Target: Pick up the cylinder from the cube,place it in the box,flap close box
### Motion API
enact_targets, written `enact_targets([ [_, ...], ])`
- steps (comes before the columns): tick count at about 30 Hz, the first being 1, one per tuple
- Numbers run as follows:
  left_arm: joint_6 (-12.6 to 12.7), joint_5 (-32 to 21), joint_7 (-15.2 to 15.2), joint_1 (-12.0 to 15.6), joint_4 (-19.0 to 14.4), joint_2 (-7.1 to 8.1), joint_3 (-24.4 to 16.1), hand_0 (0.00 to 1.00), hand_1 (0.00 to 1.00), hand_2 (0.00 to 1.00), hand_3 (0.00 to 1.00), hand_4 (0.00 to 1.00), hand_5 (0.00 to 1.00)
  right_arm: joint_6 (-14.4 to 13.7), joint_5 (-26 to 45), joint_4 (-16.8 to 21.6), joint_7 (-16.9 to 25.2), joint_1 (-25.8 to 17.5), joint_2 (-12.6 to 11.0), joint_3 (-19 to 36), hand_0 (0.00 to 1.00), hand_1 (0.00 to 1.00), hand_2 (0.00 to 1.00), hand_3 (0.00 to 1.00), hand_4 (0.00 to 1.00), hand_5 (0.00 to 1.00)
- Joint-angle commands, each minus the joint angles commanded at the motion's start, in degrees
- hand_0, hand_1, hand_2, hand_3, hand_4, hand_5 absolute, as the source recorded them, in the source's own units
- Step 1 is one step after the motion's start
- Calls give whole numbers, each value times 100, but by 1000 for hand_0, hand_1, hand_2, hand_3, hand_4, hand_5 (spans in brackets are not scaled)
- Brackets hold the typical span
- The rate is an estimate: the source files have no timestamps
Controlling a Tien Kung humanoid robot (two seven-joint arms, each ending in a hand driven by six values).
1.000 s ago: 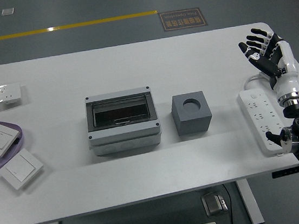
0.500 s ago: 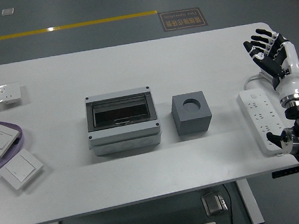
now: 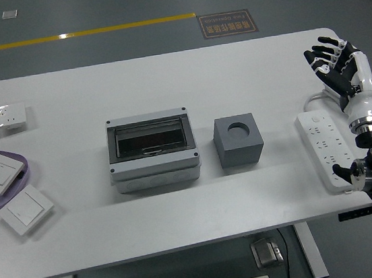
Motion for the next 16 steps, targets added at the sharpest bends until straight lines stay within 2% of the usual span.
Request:
enact_targets([
  [16,1,-26,-3,10,7,-54,1,613,628,607,634,716,239,-9,-161,29,-60,36,2,14,665,635,594,623,937,271],
])
